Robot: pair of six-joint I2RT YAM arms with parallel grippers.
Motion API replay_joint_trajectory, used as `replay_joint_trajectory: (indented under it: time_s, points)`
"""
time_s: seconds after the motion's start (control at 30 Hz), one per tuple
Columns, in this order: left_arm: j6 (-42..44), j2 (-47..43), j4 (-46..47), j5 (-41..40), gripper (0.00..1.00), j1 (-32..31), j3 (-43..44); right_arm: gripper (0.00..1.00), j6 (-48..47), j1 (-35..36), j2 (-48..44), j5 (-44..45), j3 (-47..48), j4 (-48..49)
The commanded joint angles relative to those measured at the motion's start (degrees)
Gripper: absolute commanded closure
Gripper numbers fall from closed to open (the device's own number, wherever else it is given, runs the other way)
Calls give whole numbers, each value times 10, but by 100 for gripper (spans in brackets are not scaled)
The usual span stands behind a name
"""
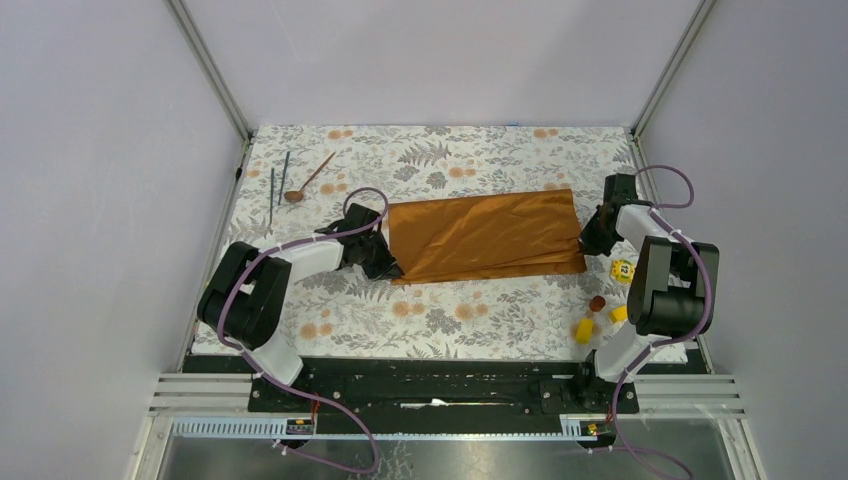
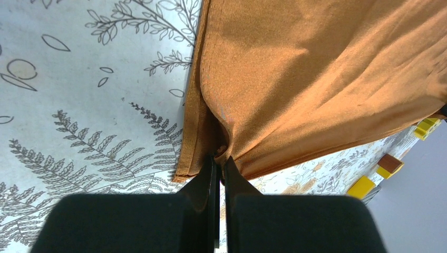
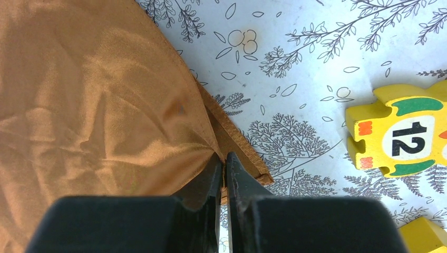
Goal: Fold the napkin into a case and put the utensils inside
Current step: Fold and flatten the napkin at the center of the board.
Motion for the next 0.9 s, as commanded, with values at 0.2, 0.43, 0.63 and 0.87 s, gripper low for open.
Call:
replay_joint_trajectory:
  time_s: [0.2,0.43,0.63,0.87]
  points:
    - [11,-34,-26,2,100,0,-19,91,-2,-3,-36,20,-11,2]
    - [16,-43,-36,10,87,-1,-23,83,-2,-3,-36,31,-14,-3]
    - [33,-95,-100,-7,56,-1,-22,55,-11,-3,-77,48,-12,-42]
    - [66,-124,-139,8,41,0,20,26,-27,-3,-148,-33,-20,-20]
